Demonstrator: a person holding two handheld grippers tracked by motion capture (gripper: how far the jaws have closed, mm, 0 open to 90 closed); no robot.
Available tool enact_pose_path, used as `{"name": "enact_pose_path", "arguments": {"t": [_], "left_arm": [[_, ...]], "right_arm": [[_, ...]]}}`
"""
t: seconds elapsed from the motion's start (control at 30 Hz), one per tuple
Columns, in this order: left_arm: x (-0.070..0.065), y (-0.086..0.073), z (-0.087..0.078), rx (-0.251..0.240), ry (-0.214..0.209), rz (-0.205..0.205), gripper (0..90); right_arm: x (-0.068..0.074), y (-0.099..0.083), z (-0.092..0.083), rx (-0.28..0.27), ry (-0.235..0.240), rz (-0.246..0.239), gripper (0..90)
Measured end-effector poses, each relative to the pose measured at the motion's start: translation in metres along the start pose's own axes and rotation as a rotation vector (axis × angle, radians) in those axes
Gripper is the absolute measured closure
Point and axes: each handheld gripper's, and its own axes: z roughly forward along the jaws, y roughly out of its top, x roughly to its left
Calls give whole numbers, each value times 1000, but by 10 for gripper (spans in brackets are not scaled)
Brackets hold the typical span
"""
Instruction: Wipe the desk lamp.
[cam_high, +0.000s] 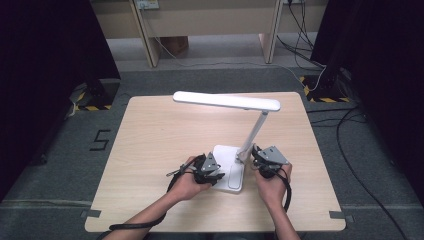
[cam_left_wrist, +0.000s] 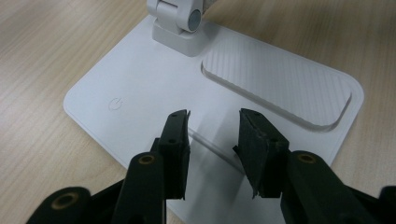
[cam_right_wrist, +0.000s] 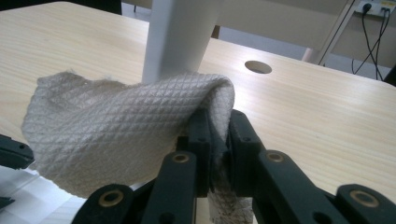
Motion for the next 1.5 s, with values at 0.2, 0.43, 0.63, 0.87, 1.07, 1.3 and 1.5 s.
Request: {"name": "enact_pose_path", "arguments": {"t": [0.2,0.43,0.63,0.87,1.07,1.3,1.5], "left_arm": [[0,0,0,0,1,0,626],[0,1,1,-1,2,0,626],[0,1,1,-2,2,-1,628],[0,1,1,-3,1,-1,629],[0,1,1,-3,0,-2,630],[-1,1,1,-4,0,-2,631],[0,1,1,-3,0,-3,631]], "right_arm": [[2,-3,3,12,4,-5,819],[2,-5,5,23,8,-10,819],[3,-6,7,28,10,-12,819],[4,-8,9,40,16,-22,819],[6,-11,10,51,17,-21,819],[8,-15,12,66,24,-27,819],[9,-17,13,77,28,-26,819]]}}
